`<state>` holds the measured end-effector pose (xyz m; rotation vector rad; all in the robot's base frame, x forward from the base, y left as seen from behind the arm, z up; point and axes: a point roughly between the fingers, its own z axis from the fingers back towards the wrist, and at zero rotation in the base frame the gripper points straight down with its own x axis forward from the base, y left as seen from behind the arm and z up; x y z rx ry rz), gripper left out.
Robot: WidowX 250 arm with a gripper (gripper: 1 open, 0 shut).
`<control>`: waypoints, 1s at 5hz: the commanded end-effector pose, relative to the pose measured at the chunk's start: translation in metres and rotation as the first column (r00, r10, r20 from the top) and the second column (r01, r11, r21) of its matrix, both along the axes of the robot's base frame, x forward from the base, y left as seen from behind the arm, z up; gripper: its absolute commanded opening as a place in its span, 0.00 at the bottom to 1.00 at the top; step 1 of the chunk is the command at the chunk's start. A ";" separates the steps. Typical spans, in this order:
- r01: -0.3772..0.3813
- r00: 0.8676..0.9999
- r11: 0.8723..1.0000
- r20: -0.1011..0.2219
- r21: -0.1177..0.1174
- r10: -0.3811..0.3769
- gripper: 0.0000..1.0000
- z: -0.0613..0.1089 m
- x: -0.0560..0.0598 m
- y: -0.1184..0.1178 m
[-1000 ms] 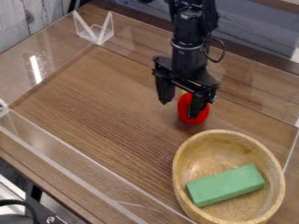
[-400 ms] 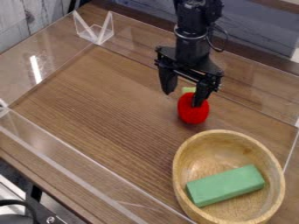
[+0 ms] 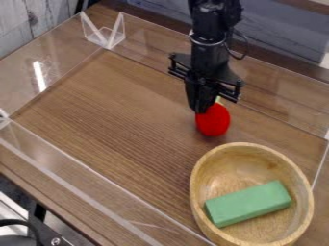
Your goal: Move the red object to the left side of the table
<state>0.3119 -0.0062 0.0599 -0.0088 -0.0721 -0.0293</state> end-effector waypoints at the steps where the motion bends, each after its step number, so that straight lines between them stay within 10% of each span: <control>1: -0.052 0.996 0.999 0.076 -0.001 0.052 0.00 0.036 0.001 0.011; 3: -0.064 0.990 0.998 0.123 -0.001 0.064 0.00 0.071 0.003 0.014; 4: -0.005 0.995 1.000 0.101 0.000 0.005 1.00 0.057 0.001 0.010; 5: 0.053 0.995 0.999 0.079 0.000 -0.053 1.00 0.044 0.000 0.007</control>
